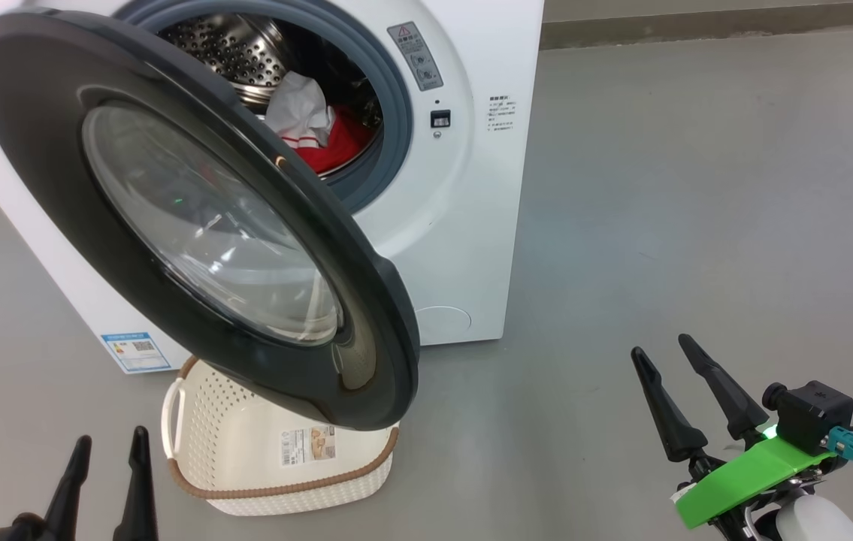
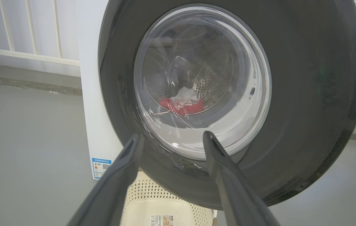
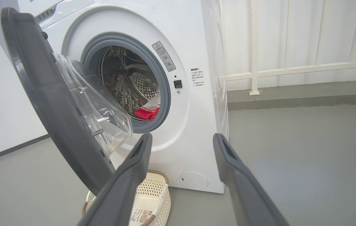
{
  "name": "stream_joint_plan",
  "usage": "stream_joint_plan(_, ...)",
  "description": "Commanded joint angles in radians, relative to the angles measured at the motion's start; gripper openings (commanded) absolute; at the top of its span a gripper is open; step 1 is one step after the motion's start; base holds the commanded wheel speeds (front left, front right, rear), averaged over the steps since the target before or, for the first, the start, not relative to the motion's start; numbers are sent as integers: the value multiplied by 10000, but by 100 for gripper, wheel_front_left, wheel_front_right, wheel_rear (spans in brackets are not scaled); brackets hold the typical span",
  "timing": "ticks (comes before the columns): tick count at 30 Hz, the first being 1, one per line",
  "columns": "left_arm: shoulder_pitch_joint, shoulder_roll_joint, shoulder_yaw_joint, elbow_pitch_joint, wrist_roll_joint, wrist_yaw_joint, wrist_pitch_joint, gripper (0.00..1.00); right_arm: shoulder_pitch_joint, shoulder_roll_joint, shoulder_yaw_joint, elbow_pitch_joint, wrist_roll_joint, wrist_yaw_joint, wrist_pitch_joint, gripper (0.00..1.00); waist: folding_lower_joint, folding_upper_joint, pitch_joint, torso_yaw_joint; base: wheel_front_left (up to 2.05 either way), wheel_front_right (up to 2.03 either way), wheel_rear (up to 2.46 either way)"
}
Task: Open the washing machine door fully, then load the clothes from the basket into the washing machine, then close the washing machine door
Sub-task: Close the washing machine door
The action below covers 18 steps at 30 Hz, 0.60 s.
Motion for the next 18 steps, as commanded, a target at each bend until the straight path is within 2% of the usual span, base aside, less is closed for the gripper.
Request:
stream_joint_plan(1, -256, 106, 377, -162, 171, 92, -105, 100, -38, -150, 202, -203, -36, 16, -48, 100, 0, 0, -2, 10, 0, 0, 0)
stream_joint_plan(18, -258, -251, 581, -363, 751, -10, -122, 100, -40, -173, 169, -219, -41, 16, -48, 100, 0, 0, 47, 91, 0, 0, 0)
